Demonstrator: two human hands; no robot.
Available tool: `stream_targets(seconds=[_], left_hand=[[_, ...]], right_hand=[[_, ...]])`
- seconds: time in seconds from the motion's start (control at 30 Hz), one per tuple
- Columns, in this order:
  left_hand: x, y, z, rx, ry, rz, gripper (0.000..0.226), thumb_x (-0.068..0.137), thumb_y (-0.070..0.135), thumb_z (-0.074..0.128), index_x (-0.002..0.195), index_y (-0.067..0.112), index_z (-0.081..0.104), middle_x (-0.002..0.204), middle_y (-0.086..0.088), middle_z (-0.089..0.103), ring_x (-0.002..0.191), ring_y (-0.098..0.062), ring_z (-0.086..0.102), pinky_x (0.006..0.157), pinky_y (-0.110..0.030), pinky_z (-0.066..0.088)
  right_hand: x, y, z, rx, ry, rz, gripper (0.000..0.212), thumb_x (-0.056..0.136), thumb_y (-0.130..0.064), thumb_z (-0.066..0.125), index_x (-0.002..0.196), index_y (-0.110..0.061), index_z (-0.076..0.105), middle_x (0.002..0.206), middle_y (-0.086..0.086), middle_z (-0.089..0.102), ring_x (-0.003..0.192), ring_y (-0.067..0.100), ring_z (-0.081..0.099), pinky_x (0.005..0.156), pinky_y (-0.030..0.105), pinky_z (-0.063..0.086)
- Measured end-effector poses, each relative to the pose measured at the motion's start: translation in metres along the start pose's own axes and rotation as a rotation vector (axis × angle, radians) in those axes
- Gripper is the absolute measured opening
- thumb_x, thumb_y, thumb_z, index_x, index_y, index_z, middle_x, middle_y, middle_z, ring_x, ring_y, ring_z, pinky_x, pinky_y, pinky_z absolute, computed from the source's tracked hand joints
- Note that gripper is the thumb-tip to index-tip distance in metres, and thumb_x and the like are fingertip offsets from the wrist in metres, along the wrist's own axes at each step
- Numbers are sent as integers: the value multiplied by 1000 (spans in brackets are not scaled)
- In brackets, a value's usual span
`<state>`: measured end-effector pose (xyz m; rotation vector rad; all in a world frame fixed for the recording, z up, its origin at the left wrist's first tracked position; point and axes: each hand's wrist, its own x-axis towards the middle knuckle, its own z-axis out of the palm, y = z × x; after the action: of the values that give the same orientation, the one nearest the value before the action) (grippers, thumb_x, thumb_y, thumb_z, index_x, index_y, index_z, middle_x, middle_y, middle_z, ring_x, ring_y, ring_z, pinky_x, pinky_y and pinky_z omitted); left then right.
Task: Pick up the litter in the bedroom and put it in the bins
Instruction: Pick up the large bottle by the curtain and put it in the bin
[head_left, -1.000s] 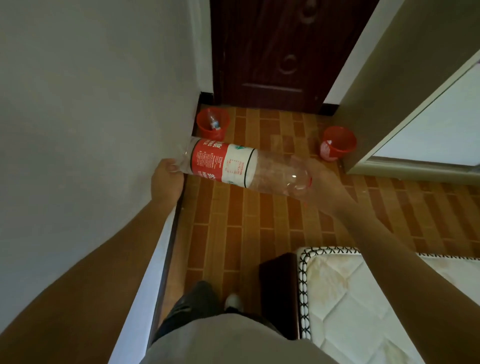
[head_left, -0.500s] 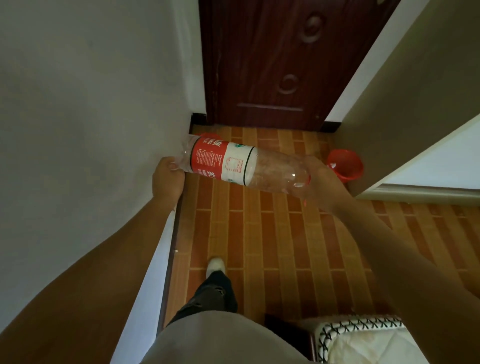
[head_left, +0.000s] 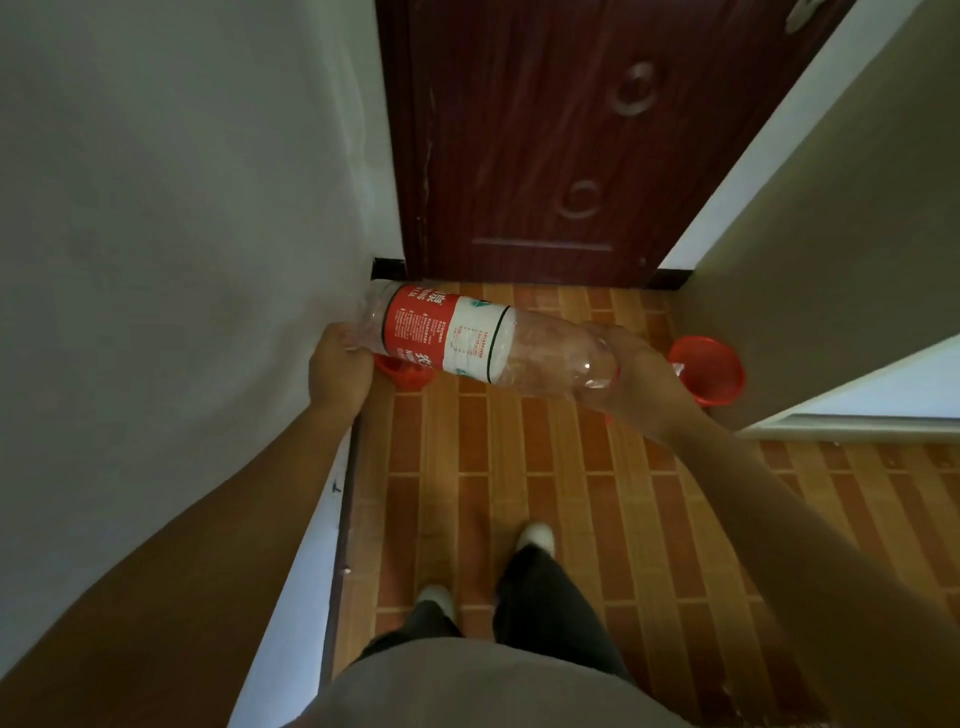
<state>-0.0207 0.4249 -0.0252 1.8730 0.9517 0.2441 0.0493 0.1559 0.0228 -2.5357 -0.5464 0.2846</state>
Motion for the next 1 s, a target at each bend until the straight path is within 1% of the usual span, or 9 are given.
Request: stream_targets(seconds=[0.07, 0.17, 0.23, 0.33, 0.43, 0.5, 0.7, 0.83, 1.0], left_hand=[[16, 6, 7, 9, 19, -24, 28, 93, 8, 41, 117, 0, 53, 122, -21, 57, 112, -34, 53, 96, -40, 43], [39, 13, 21, 35, 56, -54, 28, 91, 4, 41, 115, -1, 53, 121, -22, 57, 112, -36, 53, 96, -40, 43], [54, 20, 35, 35, 84, -82, 30, 91, 4, 42, 118, 0, 52, 123, -21, 56, 114, -35, 52, 95, -36, 42], [75, 39, 60, 34, 138, -111, 31, 92, 8, 44, 121, -1, 51, 124, -21, 55, 114, -35, 52, 91, -33, 41], [89, 63, 85, 43, 192, -139, 31, 93, 11, 46, 121, -1, 51, 125, -20, 56, 115, -34, 52, 93, -33, 40], [99, 74, 98, 16, 226, -189, 34, 91, 9, 47, 124, 1, 49, 127, -18, 55, 117, -32, 52, 98, -35, 40], [122, 87, 128, -20, 317, -295, 39, 88, 5, 47, 127, 4, 47, 128, -18, 56, 118, -32, 52, 102, -39, 41], [133, 88, 140, -35, 339, -329, 41, 88, 2, 46, 129, 4, 46, 129, -17, 55, 118, -31, 52, 100, -36, 40], [148, 81, 145, -42, 298, -370, 43, 88, -1, 47, 131, 3, 43, 132, -17, 53, 121, -30, 50, 102, -39, 40]], right_hand=[[23, 7, 0, 24, -39, -13, 69, 71, -26, 75, 132, -20, 44, 129, 3, 54, 110, 19, 55, 89, 34, 49], [62, 17, -6, 58, -90, -48, 66, 72, -22, 75, 131, -21, 45, 124, -1, 52, 101, 5, 47, 74, 11, 38], [90, 24, -15, 64, -112, -76, 64, 73, -18, 75, 130, -19, 46, 115, -5, 50, 99, 4, 43, 67, 2, 32], [138, 39, -32, 87, -160, -147, 63, 73, -11, 75, 130, -14, 47, 111, -8, 46, 101, 5, 45, 69, -4, 32], [194, 59, -46, 57, -216, -203, 71, 72, -16, 77, 134, -12, 43, 130, 3, 49, 118, 17, 48, 84, 5, 27], [228, 71, -52, 46, -247, -222, 77, 70, -19, 78, 136, -14, 40, 138, 5, 45, 125, 19, 44, 86, 6, 23], [299, 92, -61, 45, -317, -331, 76, 71, -23, 78, 136, -19, 41, 139, 0, 46, 121, 11, 46, 85, 5, 25], [326, 100, -56, 81, -353, -370, 75, 71, -23, 77, 136, -19, 41, 137, 1, 47, 121, 14, 48, 90, 16, 31], [347, 103, -47, 80, -401, -402, 75, 72, -23, 77, 137, -18, 39, 137, 1, 46, 122, 15, 47, 91, 21, 35]])
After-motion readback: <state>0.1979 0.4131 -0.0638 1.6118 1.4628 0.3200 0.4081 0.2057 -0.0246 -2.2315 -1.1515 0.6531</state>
